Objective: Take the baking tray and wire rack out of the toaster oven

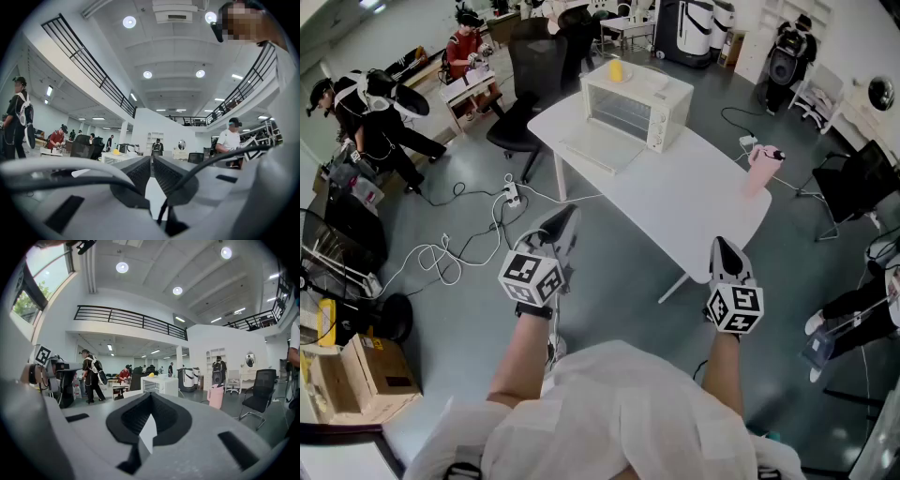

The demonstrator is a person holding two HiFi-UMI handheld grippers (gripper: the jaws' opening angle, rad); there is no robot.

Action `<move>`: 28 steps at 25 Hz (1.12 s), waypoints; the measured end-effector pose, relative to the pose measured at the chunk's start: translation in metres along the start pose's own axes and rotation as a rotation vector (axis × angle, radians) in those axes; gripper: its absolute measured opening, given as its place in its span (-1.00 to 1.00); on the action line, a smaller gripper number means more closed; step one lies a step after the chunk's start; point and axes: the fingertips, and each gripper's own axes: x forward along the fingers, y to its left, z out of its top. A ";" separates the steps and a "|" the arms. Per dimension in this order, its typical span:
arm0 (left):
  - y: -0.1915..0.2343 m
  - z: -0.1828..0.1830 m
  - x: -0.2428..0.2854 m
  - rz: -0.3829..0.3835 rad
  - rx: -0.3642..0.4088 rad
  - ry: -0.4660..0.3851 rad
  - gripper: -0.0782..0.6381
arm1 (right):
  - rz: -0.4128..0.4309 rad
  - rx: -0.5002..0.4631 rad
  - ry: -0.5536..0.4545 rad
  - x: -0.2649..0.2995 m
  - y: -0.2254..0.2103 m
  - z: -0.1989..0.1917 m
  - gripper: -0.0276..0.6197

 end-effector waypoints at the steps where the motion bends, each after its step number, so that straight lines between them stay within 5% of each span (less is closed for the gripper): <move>1: 0.001 0.001 0.001 0.001 -0.003 -0.004 -0.72 | -0.004 0.004 -0.001 0.000 -0.001 -0.001 -0.91; 20: -0.004 -0.005 0.006 -0.009 -0.022 0.003 -0.72 | 0.023 0.015 0.004 0.002 -0.004 -0.008 -0.91; 28: -0.002 -0.010 0.000 0.016 -0.018 0.014 -0.72 | 0.100 -0.021 -0.004 0.009 0.006 -0.013 -0.90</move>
